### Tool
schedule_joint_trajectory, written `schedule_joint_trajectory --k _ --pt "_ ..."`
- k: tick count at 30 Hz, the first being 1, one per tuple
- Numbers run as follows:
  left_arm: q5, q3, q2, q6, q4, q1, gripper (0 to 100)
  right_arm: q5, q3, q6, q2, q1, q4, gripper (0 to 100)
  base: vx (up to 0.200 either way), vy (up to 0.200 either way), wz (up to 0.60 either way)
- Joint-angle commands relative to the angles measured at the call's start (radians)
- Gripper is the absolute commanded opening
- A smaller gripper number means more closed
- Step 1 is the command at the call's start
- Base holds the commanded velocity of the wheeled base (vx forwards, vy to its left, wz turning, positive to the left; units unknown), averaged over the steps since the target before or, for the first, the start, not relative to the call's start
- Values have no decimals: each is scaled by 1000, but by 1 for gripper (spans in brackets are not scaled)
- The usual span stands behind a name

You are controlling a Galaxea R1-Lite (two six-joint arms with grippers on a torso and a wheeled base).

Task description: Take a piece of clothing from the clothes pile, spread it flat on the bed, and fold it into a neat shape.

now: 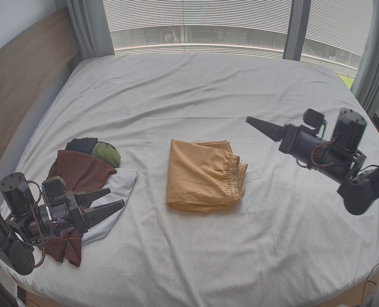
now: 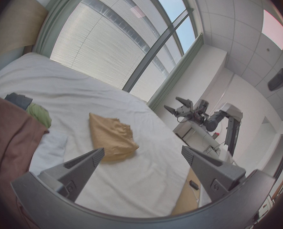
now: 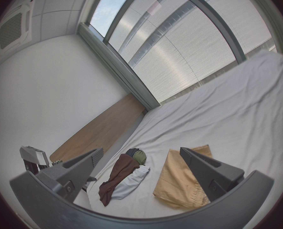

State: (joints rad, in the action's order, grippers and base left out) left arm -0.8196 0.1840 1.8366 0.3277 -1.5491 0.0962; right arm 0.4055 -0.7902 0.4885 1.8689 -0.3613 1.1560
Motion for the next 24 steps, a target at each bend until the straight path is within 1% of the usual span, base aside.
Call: schedule_joint_trajectory --k 1,3,6,7,8,9,10,11,12,13,16,20,21,22,24 --pt "5 -49 -304 123 1 114 100 -5 293 -140 -415 93 -35 100 0 0 0" --pt "8 -77 -341 123 1 149 100 -5 359 -143 -494 104 -38 100 0 0 0" --pt "14 -124 -393 122 3 174 100 -4 447 -145 -613 116 -38 100 0 0 0" --pt "20 -144 -416 122 1 175 100 -4 447 -145 -613 116 -38 100 0 0 0" --pt "28 -164 -435 122 3 175 100 -4 514 -143 -706 125 -41 100 0 0 0" --pt "37 -184 -450 123 3 175 100 -4 542 -142 -745 130 -42 100 0 0 0" --pt "48 -184 -464 114 15 175 100 -5 568 -142 -783 137 -44 100 0 0 0" --pt "79 -184 -485 113 38 175 100 -5 605 -140 -835 157 -44 100 0 0 0" --pt "88 -184 -491 113 46 175 100 -5 611 -140 -844 162 -44 100 0 0 0" --pt "123 -184 -530 116 73 169 100 -2 652 -140 -892 193 -44 100 0 0 0" --pt "137 -184 -619 116 130 172 100 3 717 -142 -979 228 -44 100 0 0 0" --pt "146 -184 -810 116 325 169 100 4 790 -146 -1116 242 -64 100 0 0 0" --pt "146 -184 -826 116 342 169 100 4 790 -146 -1128 243 -71 100 0 0 0" --pt "149 -184 -913 116 448 168 100 4 790 -146 -1196 257 -133 100 0 0 0" --pt "149 -184 -1025 114 587 166 100 4 789 -146 -1281 277 -223 100 0 0 0"
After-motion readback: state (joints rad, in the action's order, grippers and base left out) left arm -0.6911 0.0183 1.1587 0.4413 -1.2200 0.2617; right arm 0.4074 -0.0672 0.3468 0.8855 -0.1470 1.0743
